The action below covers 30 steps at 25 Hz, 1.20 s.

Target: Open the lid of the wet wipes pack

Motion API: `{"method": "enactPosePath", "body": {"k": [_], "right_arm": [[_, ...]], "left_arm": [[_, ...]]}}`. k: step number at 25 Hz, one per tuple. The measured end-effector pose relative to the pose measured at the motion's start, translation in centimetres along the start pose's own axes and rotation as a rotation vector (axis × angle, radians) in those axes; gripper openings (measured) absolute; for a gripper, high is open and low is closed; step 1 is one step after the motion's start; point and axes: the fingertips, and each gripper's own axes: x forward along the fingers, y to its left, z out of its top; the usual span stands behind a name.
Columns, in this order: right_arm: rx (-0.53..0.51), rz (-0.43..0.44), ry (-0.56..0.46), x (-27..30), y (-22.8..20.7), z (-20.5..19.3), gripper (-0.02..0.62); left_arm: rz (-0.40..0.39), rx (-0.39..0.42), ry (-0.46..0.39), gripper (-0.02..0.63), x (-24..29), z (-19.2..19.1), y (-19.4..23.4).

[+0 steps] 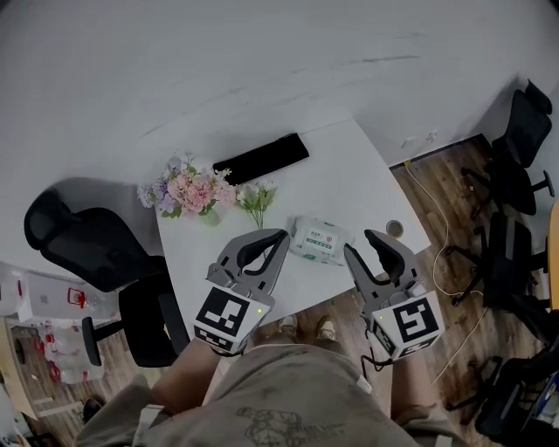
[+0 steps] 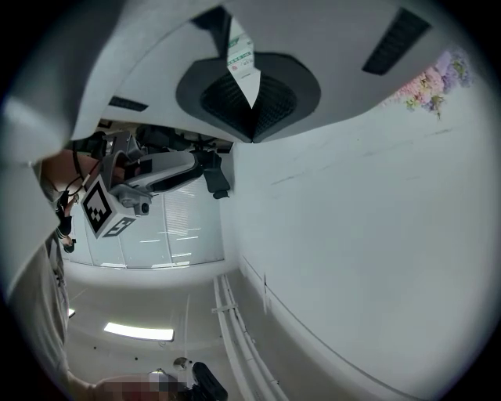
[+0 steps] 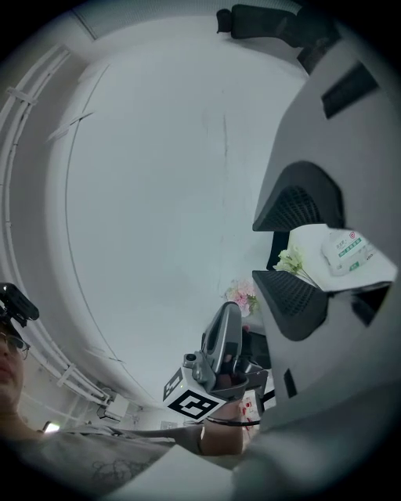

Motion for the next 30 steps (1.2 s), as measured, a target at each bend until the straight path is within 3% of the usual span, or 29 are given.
{"method": "enactPosePath", "body": {"k": [7,12,25,30], "right_arm": [[-0.061,0.068,0.127,3.8,0.4,-2.8,0.173],[-0.072,0.095,0.202,6.3,0.2,-6.0,0.173],[-0.071,0.155,0.433,11.0,0.4,-18.9,0.181],[-0.124,0.178,0.5,12.2,1.5,-23.0,0.187]], "left_arm": [[0.04,0.005,0.052,0.017,1.2,-1.8,1.3],[0.026,-0.002,0.112,0.017,3.1,-4.1,1.5],[-0.047,-0.07,0.313,0.017,8.5,-15.2,0.5],[-0.074,-0.092,0.39,0.017,9.9,-20.0,0.0]]}}
